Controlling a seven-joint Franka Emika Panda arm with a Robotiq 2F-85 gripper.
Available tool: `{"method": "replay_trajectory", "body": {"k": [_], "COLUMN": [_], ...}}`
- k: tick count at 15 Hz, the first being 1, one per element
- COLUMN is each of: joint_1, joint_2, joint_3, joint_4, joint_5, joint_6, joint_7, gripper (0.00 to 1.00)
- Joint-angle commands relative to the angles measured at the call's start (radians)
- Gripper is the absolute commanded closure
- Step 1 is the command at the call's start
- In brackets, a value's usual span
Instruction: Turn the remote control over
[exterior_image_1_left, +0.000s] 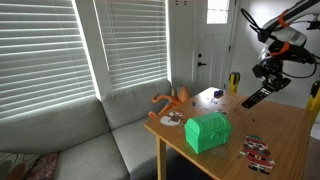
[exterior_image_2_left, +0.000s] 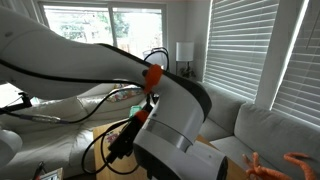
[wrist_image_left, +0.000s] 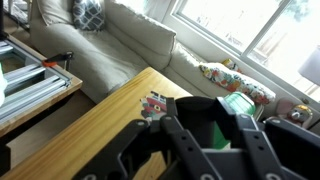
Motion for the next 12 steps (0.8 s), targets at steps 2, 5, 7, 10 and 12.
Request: {"method": "replay_trajectory", "body": {"k": [2,5,7,10,12], "joint_1": [-0.026,-0.025,-0.028,-0.029,-0.030], "joint_2": [0.074,0.106,0.129,0.147,0.163], "joint_3": [-0.013,-0.025,-0.025,-0.030,-0.036], "joint_4": [0.023,0.026,0.034,0.032,0.036], "joint_5": [0.087,0.111,0.130,0.158,0.173], "joint_6": [-0.118,-0.121,-0.140,-0.167,-0.171], "joint_7": [0.083,0.151,0.179,0.220,0.248], "gripper": [0.83,0.83,0.83,0.83,0.83]}}
